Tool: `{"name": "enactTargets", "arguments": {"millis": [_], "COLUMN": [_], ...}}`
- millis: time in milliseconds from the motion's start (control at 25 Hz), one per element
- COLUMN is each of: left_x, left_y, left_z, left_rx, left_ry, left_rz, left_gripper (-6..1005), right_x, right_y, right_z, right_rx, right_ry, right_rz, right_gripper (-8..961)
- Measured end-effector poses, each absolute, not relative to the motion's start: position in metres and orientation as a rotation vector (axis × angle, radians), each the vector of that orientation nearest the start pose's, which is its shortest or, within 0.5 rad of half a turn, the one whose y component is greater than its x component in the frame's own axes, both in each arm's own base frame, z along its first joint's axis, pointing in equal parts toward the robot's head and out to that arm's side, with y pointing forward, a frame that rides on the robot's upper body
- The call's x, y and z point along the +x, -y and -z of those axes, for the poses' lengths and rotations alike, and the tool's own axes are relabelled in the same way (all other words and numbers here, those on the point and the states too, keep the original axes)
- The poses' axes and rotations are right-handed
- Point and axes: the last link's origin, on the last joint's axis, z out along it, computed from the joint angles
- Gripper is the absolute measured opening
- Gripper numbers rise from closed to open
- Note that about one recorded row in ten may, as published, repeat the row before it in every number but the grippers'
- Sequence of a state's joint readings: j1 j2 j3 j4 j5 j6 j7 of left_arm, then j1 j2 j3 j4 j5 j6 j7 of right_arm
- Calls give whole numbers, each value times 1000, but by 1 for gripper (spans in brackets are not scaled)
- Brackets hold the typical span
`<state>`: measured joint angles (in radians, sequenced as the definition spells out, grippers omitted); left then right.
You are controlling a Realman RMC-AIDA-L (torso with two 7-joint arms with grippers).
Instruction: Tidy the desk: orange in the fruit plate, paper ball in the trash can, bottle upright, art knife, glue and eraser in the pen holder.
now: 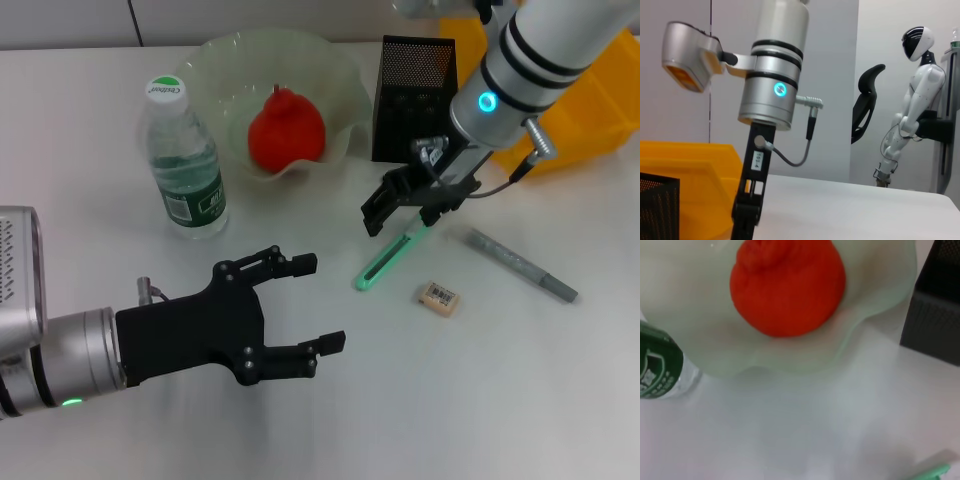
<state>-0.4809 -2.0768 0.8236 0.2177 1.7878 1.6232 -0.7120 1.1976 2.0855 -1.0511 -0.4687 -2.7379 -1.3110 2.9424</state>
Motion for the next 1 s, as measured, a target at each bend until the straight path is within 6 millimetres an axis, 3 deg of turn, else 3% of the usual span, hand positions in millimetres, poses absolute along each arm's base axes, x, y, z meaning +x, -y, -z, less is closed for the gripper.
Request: {"name": "enactTargets", "arguments": {"millis": [480,600,840,1000], "left_x": [-268,-268,-268,-267], "left_y": [-256,-256,-258,-260], "left_z": [67,67,64,63], "left_rx": [-2740,-2738,-2708,-2679], "left_ry": [189,189,206,236], "left_rz": [986,988,1003,1026], "left_gripper": [864,864,864,864], "right_x": [145,142,120,103], "right_y": [-418,-418,-424,-422], "right_z": [73,72,48,35], "right_rx": [-2302,-2339,-2596,-2830], "right_ry": [-1568,-1500,-1087,-632], "right_rz": [491,516,558,631], "right_gripper": [792,792,792,792]}}
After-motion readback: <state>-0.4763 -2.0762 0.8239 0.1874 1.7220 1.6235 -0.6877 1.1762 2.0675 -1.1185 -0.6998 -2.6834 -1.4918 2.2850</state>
